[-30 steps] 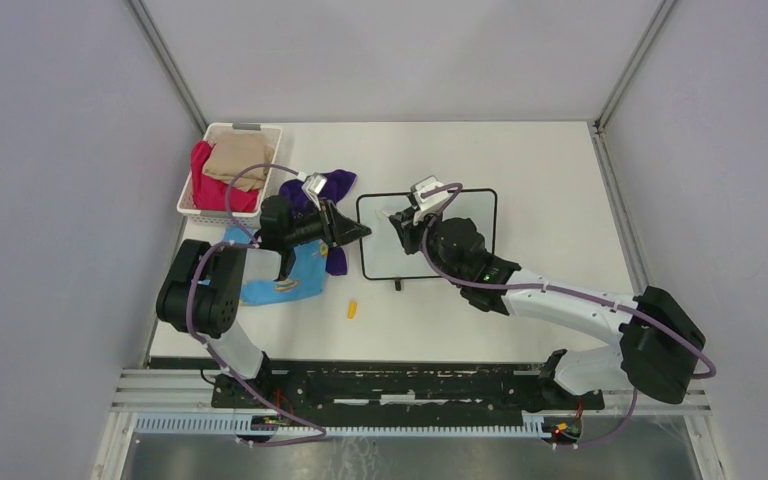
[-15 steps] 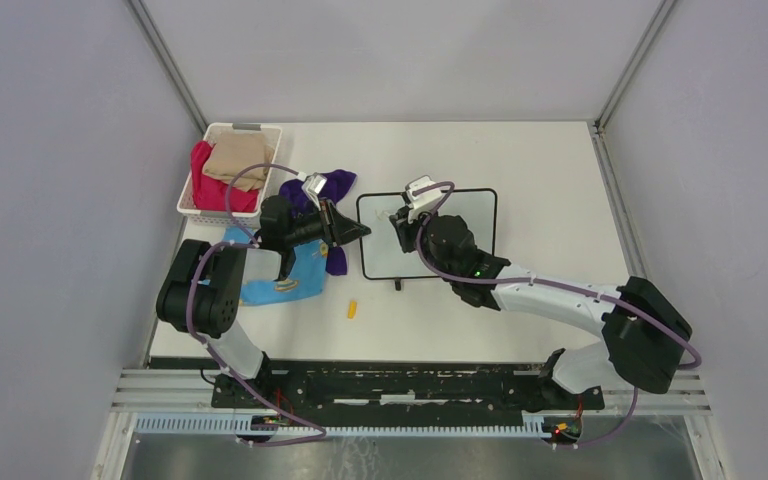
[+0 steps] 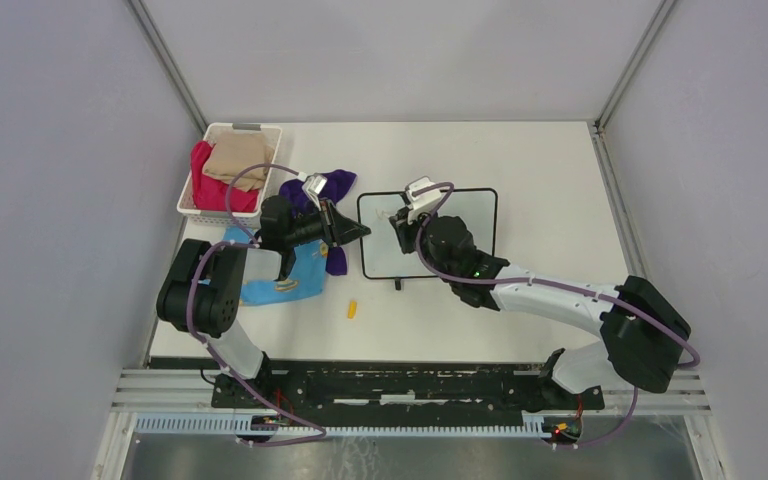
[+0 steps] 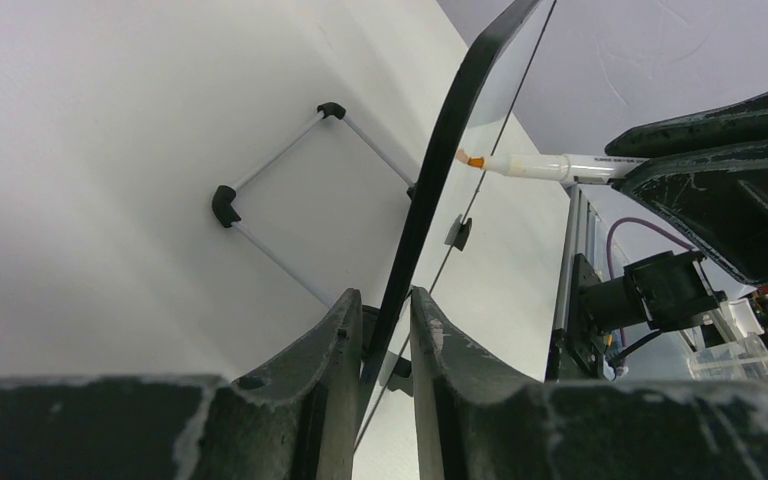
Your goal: Write a sentence on the whiteboard
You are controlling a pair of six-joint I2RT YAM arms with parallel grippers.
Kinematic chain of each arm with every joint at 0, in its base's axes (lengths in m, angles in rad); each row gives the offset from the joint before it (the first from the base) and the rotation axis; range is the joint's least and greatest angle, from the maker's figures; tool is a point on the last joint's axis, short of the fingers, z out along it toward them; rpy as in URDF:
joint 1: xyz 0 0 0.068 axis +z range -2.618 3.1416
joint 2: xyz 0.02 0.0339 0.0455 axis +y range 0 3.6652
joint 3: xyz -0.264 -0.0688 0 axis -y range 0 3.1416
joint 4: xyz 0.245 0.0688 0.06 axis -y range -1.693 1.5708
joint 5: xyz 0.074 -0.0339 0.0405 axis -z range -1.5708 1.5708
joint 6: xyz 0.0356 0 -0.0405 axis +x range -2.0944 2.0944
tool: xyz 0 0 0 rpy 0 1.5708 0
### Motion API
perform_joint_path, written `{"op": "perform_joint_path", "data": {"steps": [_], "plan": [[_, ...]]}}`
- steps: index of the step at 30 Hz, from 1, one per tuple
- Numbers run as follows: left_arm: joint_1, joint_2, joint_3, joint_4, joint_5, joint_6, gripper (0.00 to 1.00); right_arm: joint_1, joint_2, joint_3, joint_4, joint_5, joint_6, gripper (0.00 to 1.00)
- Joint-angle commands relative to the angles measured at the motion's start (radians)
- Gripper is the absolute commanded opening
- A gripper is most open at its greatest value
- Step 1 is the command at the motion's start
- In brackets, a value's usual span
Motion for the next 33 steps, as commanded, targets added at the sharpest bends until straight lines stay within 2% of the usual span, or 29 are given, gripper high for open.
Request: {"op": "perform_joint_path", "data": {"steps": [1,9,22,29,33], "plan": [[-0.001,0.007,0.014,0.052,0.017,-0.026,0.30,-0.005,-0.005,-0.030,0.022,0.011,0.021,0.00],[-0.001,0.009,0.015,0.052,0.018,-0.026,0.30,-0.003,-0.010,-0.073,0.039,-0.030,0.047,0.00],[-0.001,0.012,0.015,0.052,0.021,-0.027,0.26,0.006,0.036,-0.013,0.053,-0.087,0.067,0.00],[-0.001,0.013,0.014,0.051,0.020,-0.023,0.24,0.006,-0.089,-0.051,0.055,-0.090,0.065,0.00],[-0.001,0.011,0.013,0.051,0.020,-0.029,0.39,0.006,-0.183,-0.083,0.050,-0.087,0.025,0.00]]}}
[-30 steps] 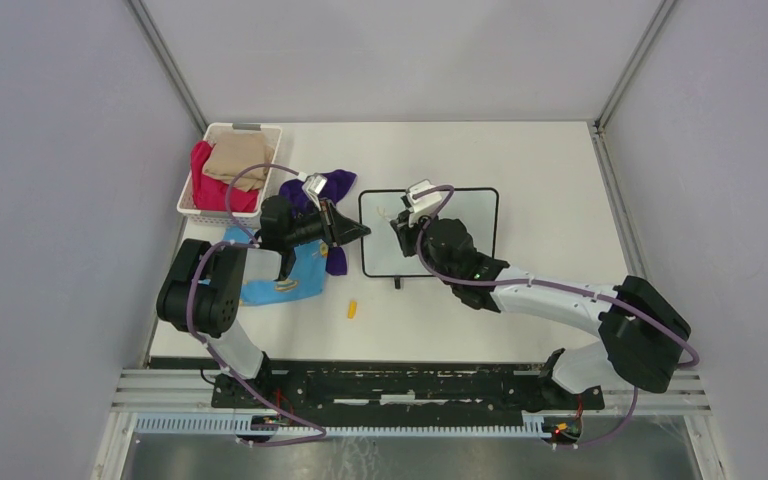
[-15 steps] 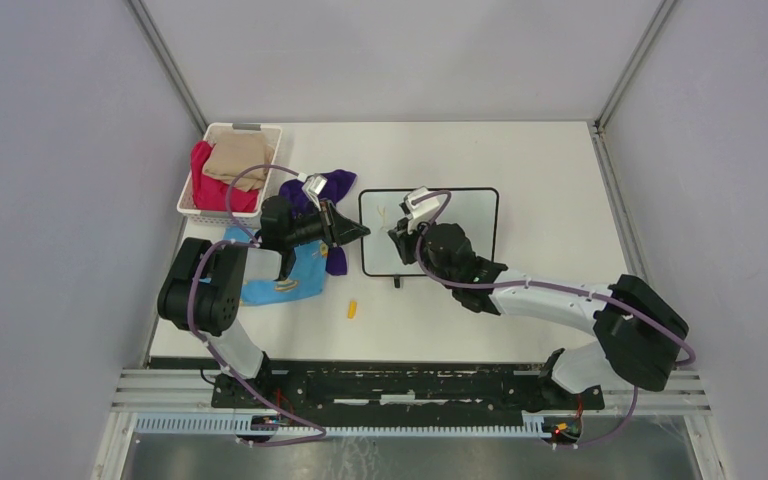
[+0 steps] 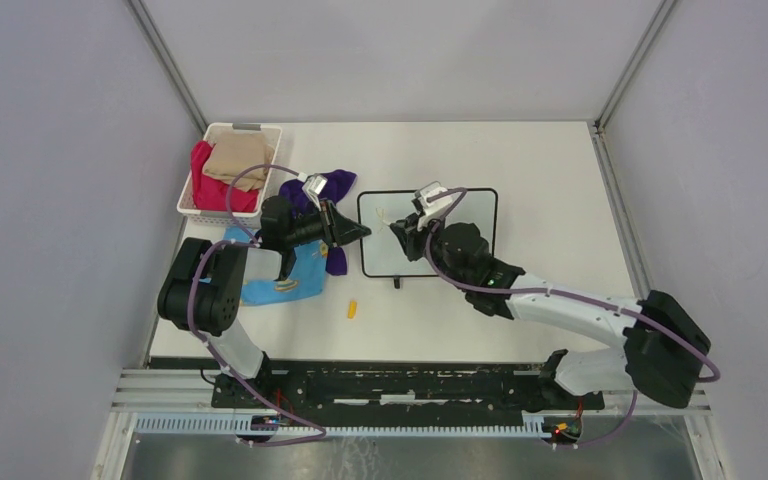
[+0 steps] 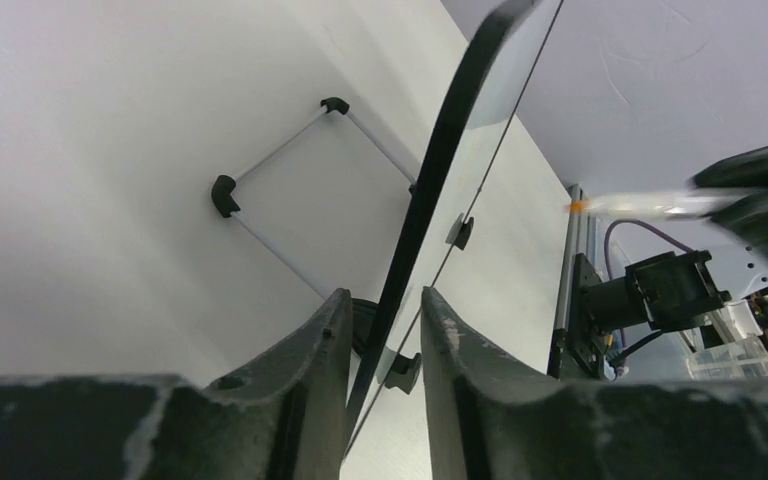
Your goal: Write a sentence on the whiteboard
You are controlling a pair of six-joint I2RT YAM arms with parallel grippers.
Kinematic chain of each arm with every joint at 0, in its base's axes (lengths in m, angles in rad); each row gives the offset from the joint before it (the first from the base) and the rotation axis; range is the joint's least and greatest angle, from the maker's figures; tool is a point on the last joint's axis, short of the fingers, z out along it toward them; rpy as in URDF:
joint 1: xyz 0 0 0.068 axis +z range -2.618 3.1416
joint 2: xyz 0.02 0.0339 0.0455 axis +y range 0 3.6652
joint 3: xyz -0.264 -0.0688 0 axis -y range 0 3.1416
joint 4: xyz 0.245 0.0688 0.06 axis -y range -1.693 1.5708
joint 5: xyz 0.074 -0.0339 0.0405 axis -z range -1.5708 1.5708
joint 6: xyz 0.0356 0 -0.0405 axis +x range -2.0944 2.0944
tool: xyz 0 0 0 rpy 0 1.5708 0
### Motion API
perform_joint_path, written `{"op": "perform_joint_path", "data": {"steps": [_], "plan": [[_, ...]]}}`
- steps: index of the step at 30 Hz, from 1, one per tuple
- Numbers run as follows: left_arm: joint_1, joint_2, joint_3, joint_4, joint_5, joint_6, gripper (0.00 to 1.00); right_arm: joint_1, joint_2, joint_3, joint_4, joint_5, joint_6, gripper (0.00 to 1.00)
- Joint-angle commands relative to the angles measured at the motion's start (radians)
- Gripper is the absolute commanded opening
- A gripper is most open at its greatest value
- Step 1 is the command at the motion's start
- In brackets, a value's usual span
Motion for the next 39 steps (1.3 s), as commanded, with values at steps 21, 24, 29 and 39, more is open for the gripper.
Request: {"op": "perform_joint_path", "data": {"steps": [21,24,29,39], "plan": [[0.063,-0.438,0.009,-0.497,-0.406,0.118,0.99,-0.001,-0.412,-0.131,0.023,-0.030,-0.125,0.00],[0.063,-0.557,0.063,-0.688,-0.655,0.126,1.00,-0.002,-0.429,-0.138,0.026,-0.033,-0.125,0.00],[0.063,-0.668,0.143,-0.835,-0.916,0.052,1.00,0.000,-0.435,-0.138,0.032,-0.039,-0.120,0.00],[0.065,-0.425,0.342,-0.905,-0.626,0.017,1.00,-0.001,-0.419,-0.127,0.025,-0.045,-0.120,0.00]]}}
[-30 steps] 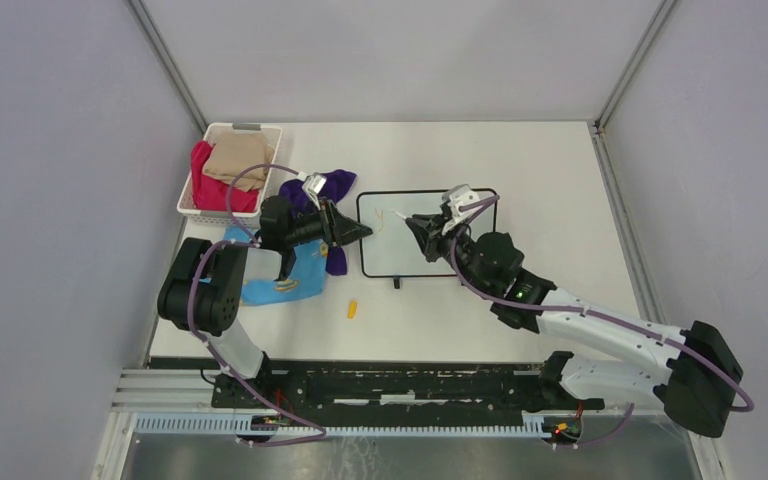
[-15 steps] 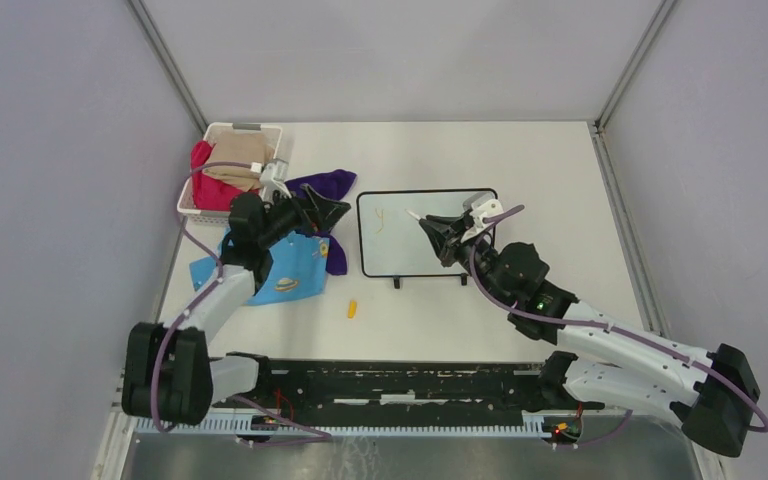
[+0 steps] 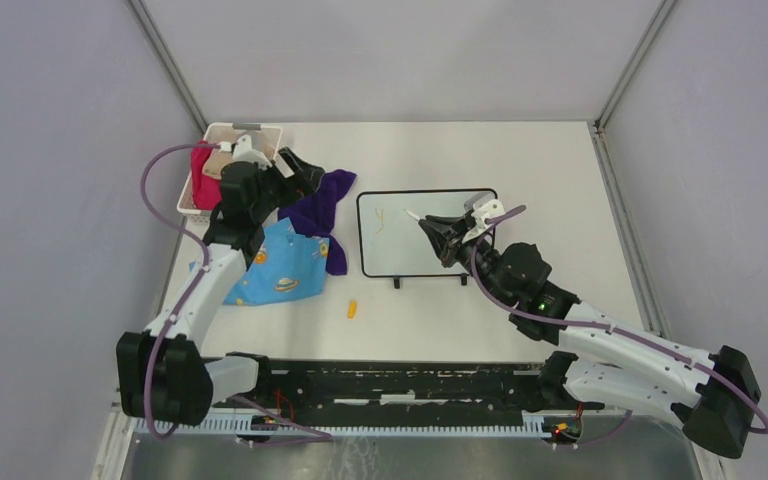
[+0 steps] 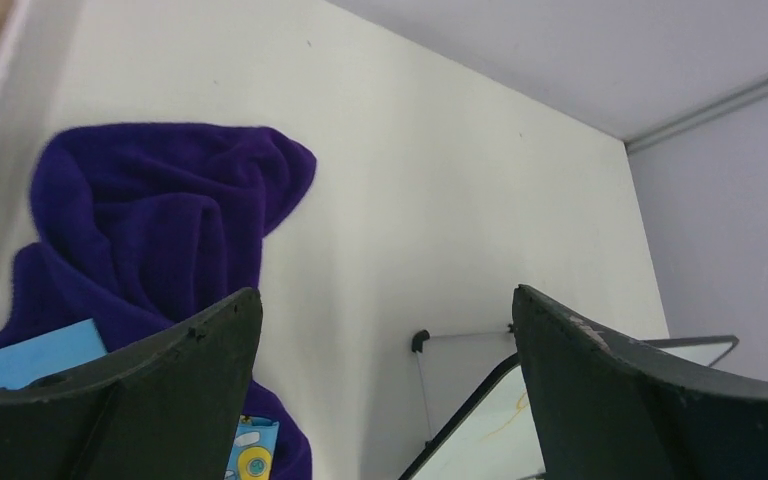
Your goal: Write a sentence on the whiteboard
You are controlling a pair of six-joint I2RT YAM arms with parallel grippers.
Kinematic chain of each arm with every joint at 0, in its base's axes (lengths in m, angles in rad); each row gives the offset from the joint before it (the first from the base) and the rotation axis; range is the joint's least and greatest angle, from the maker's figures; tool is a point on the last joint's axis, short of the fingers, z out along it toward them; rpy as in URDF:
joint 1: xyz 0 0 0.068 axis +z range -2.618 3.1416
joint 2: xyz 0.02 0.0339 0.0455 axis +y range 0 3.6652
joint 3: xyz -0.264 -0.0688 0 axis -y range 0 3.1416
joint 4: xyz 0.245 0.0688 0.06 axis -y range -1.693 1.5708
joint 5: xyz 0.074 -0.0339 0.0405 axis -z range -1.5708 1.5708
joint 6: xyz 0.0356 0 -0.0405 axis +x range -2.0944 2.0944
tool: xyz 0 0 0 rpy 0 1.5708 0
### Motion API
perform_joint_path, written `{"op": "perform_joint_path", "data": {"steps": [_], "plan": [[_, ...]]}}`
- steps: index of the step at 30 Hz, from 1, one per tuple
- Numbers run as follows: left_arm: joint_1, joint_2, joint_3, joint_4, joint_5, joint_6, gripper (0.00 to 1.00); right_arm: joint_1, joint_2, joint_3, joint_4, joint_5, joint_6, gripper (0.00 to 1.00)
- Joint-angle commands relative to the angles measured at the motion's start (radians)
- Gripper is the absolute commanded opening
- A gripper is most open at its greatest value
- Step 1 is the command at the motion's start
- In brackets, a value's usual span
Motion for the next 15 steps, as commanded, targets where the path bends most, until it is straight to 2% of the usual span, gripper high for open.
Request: {"op": "perform_joint_path", "data": {"steps": [1,4,7,9,11,15], "plan": [[0.002,0.112,0.075,-0.022,0.242,0.010,1.00,0.000,0.000,0.008,0.027,-0.010,-0.009,0.00],[0.003,0.044,-0.061,0.128,0.256,0.055,1.00,-0.001,-0.002,0.008,0.011,-0.003,-0.017,0.00],[0.002,0.042,-0.092,0.135,0.366,0.184,0.99,-0.001,-0.007,0.000,0.009,0.012,-0.029,0.00],[-0.011,0.052,-0.116,0.152,0.385,0.246,0.98,0.000,0.001,0.002,0.014,0.015,-0.037,0.00],[-0.012,0.081,-0.146,0.240,0.459,0.226,0.99,-0.001,0.013,0.007,0.013,0.011,-0.038,0.00],[-0.022,0.177,-0.073,0.210,0.479,0.188,0.99,-0.001,0.013,0.010,0.005,0.004,-0.044,0.00]]}}
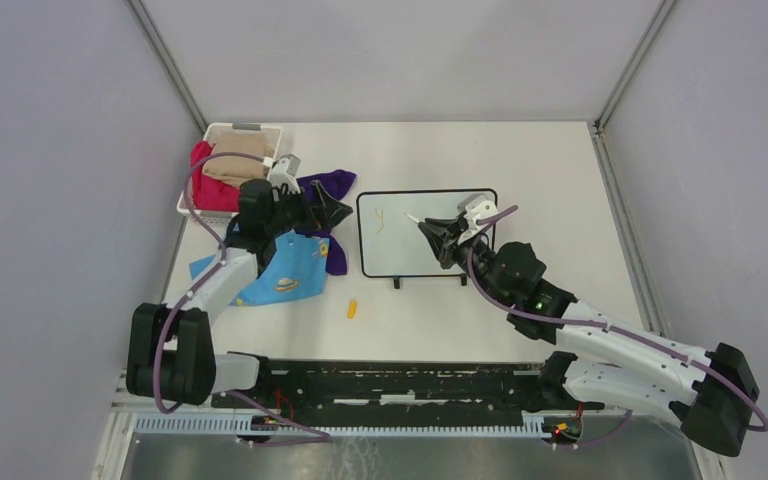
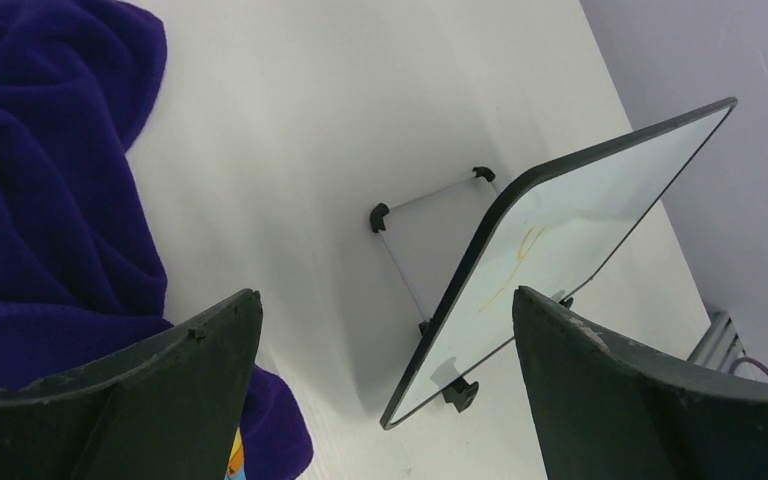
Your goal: Write a sentence on the whiteboard
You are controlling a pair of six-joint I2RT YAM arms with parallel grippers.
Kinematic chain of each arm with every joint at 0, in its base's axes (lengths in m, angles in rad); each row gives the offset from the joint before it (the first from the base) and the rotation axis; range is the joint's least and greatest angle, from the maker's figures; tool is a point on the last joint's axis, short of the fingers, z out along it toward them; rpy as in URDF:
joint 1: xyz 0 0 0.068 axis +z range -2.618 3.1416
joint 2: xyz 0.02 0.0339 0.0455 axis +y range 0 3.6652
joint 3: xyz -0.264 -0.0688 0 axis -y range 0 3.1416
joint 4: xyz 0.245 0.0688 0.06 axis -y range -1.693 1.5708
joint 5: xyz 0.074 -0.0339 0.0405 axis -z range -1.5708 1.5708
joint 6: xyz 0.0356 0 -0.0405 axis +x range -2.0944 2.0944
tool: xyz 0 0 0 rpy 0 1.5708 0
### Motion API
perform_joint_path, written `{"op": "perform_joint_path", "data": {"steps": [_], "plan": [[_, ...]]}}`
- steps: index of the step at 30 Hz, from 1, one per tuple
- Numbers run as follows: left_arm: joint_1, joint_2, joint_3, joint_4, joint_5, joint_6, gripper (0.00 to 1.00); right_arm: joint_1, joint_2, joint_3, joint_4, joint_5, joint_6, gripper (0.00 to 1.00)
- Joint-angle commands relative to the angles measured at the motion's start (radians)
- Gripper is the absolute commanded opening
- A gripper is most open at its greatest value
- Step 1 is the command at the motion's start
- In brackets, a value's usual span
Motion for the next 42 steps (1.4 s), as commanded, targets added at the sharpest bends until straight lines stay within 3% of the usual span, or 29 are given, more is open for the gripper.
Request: {"op": "perform_joint_path", "data": {"steps": [1,7,12,20,30,42], "plan": [[-0.020,0.070,0.072,0.074,0.083,0.026,0.99,-0.002,-0.006,0.006,0.027,0.005,-0.021,0.00],[-0.046,0.030,0.031,0.051,0.091,0.136,0.96,-0.001,-0.008,-0.005,0.043,0.016,-0.023,0.00],[-0.060,0.072,-0.081,0.211,0.212,0.113,0.94,0.000,0.005,0.007,0.046,-0.004,-0.010,0.00],[-0.086,0.223,-0.110,0.356,0.372,0.096,0.78,0.000,-0.001,0.008,0.035,-0.019,0.011,0.00],[-0.106,0.333,-0.161,0.483,0.385,0.102,0.67,0.005,0.036,0.035,0.031,-0.053,0.030,0.00],[-0.108,0.409,-0.165,0.589,0.434,0.052,0.46,0.025,0.085,0.047,0.037,-0.061,0.020,0.00]]}}
